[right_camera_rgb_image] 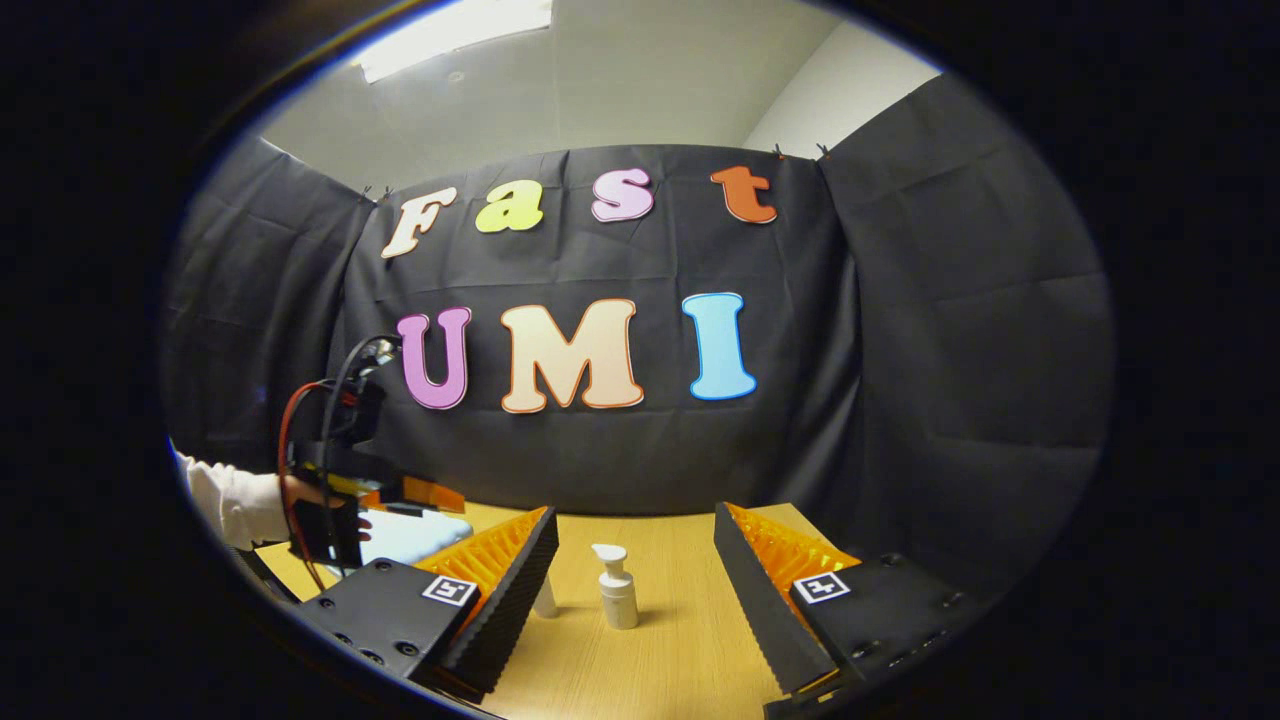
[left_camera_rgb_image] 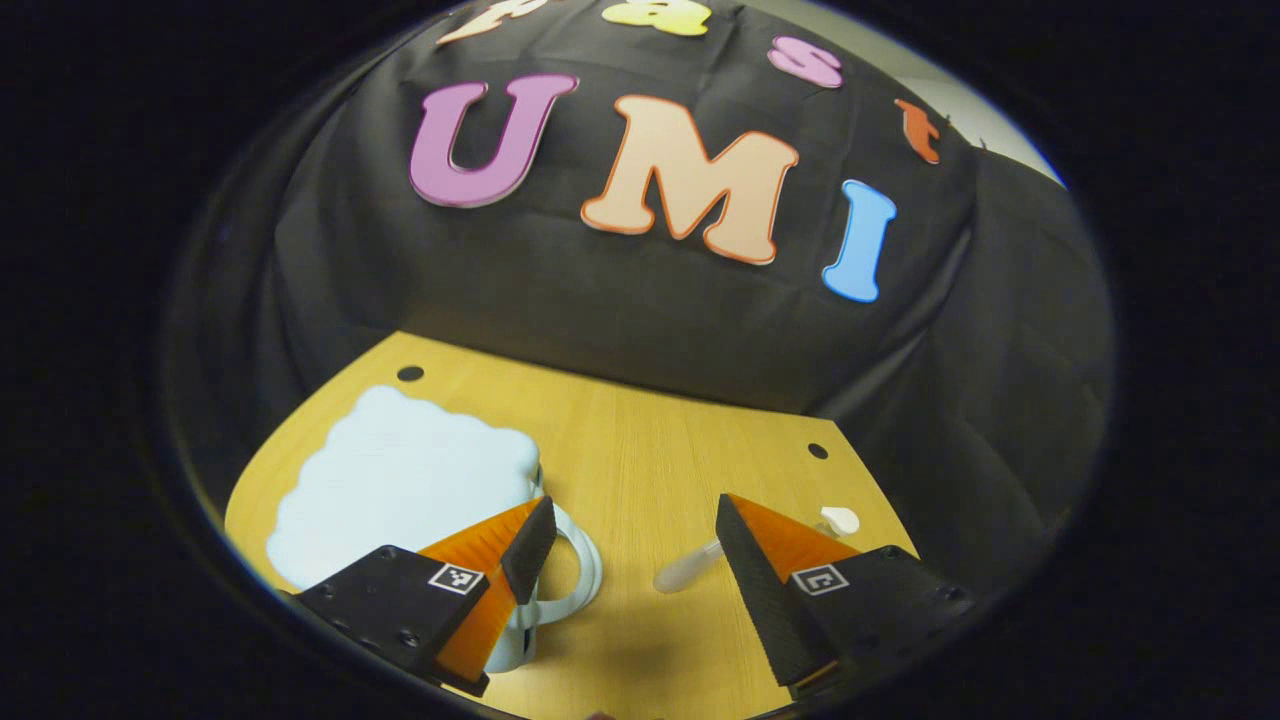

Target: First open the suitcase, pack the skin care products into it, and then close the suitcase.

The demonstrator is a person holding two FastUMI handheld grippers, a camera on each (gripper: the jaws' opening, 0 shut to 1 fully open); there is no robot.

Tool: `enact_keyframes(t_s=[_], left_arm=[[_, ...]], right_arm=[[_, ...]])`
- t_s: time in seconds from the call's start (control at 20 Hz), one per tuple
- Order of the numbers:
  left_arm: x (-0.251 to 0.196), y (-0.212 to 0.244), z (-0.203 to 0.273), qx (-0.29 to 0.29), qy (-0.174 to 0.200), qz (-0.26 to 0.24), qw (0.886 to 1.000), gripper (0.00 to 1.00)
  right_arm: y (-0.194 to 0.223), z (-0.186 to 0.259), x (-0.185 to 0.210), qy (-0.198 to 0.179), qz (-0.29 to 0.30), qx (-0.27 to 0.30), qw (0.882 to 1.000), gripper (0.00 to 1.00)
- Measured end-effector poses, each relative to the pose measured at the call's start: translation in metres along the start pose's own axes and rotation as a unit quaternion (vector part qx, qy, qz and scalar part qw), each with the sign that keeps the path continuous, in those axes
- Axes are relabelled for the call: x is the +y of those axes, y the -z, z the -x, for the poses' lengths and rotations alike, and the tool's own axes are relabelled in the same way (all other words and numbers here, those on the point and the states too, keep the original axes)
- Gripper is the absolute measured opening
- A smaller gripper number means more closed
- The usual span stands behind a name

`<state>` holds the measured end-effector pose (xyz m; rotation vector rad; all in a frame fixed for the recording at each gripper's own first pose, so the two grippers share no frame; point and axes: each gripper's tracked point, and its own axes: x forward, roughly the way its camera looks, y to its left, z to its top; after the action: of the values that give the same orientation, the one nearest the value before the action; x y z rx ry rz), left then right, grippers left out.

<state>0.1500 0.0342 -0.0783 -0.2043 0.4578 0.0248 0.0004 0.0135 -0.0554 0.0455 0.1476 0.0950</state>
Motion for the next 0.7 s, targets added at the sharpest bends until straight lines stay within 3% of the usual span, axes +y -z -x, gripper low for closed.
enact_keyframes(t_s=[0.25, 0.45, 0.7], left_arm=[[0.011, 0.028, -0.053, 0.094, -0.014, 0.019, 0.995, 0.96], [0.028, 0.056, -0.081, 0.175, -0.055, 0.053, 0.982, 0.96], [0.038, 0.078, -0.097, 0.235, -0.082, 0.038, 0.968, 0.95]], right_arm=[[0.019, 0.007, 0.002, -0.001, -0.019, 0.024, 1.000, 0.98], [0.032, 0.013, -0.001, 0.003, -0.047, 0.041, 0.998, 0.97], [0.044, 0.013, -0.011, 0.015, -0.063, 0.051, 0.997, 0.98]])
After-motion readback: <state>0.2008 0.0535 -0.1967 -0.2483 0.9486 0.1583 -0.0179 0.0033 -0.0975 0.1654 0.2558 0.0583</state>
